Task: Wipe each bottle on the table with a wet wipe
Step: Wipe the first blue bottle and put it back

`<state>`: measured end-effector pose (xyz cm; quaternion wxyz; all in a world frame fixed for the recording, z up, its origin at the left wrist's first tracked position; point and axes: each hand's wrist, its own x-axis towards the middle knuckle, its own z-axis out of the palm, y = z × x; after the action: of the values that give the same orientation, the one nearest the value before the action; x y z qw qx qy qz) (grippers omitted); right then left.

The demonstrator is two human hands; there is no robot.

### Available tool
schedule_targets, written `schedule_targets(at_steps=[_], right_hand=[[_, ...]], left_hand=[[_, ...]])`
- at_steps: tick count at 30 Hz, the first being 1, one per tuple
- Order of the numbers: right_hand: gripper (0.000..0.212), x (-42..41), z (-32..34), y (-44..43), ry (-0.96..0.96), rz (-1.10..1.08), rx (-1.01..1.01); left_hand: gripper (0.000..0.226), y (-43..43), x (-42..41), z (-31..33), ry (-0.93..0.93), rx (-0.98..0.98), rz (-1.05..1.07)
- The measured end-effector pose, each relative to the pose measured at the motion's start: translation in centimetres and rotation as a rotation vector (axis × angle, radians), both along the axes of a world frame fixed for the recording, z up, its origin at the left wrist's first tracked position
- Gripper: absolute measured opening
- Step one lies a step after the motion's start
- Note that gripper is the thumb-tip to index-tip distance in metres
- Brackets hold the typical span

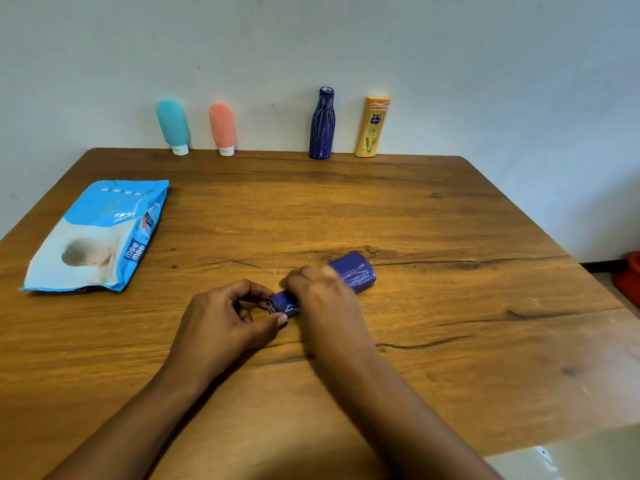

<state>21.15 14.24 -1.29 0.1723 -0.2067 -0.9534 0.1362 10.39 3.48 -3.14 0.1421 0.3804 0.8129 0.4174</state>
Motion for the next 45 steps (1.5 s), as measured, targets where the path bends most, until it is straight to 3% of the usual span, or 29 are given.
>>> schedule_targets(at_steps=[3,8,12,17,21,26,30,34,36,41,45], right_hand=[[0.034,0.6,-0.1,1.7,0.074,-0.161,-0.001],[0.03,1.5,-1.1,-1.9,0.086,0.097,-0.008],[0.028,1.8,-1.6,0.5,0.191,-0.088,-0.039],[0.026,2.1,-1.9,-0.8,0.158,0.103,-0.008],[0.027,2.5,-2.2,1.6,0.277,-0.085,-0.012],[0.023,1.9,-2.5,-0.4,0.213,0.151,-0.023],[0.025,2.1,-2.3,1.6,0.297,0.005,-0.034],[0.022,1.5,-1.9,-0.3,0.227,0.131,-0.025],[0.023,2.1,-1.9,0.8,0.216,0.109,-0.028],[0.026,3.5,-2.1,5.2,0.265,-0.236,-0.063],[0.03,2.7,-2.7,2.4,0.206,-0.007,-0.029]], left_hand=[[0.027,0.1,0.1,-0.1,0.004,0.002,-0.002],[0.027,-0.1,-0.1,-0.2,0.022,0.022,-0.007],[0.029,0.1,-0.3,-0.5,-0.021,0.032,0.019],[0.024,0.1,-0.3,-0.5,-0.066,0.07,0.006],[0.026,0.3,-0.3,-0.5,-0.07,0.053,0.021],[0.025,0.2,-0.5,-0.6,-0.072,0.059,0.015],[0.028,0.4,-0.5,-0.4,-0.08,0.043,0.019],[0.027,0.2,-0.5,-0.6,-0.105,0.069,0.011],[0.028,0.2,-0.3,-0.4,-0.077,0.043,0.023],[0.031,0.2,0.0,-0.1,0.064,0.001,0.033],[0.036,0.0,0.2,-0.1,0.138,-0.029,0.047]])
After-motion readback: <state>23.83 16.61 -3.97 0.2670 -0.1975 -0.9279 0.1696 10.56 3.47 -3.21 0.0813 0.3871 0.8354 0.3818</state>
